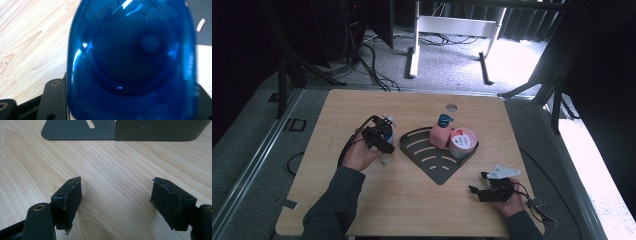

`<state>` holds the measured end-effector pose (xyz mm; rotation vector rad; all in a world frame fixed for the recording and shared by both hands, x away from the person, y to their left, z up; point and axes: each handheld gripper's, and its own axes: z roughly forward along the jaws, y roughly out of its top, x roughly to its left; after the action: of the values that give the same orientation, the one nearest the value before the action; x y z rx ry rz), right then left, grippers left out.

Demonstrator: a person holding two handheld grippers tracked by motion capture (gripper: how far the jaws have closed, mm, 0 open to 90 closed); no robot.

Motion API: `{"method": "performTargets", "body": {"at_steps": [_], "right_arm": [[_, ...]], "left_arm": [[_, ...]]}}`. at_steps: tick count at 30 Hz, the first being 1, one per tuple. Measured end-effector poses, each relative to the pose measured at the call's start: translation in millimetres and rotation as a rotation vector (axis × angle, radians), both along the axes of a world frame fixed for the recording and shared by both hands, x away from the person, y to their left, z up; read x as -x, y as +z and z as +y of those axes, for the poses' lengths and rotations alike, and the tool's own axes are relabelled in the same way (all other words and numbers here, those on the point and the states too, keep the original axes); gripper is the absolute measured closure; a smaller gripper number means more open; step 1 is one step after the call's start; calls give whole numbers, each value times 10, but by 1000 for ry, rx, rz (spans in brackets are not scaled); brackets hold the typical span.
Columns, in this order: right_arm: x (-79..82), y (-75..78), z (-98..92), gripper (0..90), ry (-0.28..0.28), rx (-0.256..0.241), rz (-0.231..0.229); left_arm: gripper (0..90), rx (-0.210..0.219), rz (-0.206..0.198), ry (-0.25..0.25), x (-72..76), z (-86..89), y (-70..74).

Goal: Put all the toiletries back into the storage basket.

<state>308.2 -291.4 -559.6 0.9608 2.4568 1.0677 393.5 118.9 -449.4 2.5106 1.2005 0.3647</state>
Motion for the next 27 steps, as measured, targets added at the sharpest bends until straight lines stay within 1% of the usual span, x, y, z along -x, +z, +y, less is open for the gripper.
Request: {"method": "performTargets", "body": {"at_steps": [8, 10, 13, 18, 24, 25, 27], "right_arm": [[0, 0, 0, 244, 0, 0, 0], [0, 0, 0, 244, 0, 0, 0], [0, 0, 0, 244, 0, 0, 0], [0, 0, 0, 244, 0, 0, 0], [0, 0, 0, 245, 0, 0, 0], [0, 0, 0, 244, 0, 0, 0], [0, 0, 0, 244, 0, 0, 0]], "left_arm": [[406, -11, 15, -1, -11, -11, -38], [408, -21, 24, -7, -18, -16, -51], [409, -21, 27, -6, -22, -21, -60], [410, -40, 41, -13, -34, -37, -91], [437, -42, 52, -9, -42, -24, -105], [440, -32, 58, -4, -49, -9, -113], [451, -27, 62, -2, -50, -5, -121]]}}
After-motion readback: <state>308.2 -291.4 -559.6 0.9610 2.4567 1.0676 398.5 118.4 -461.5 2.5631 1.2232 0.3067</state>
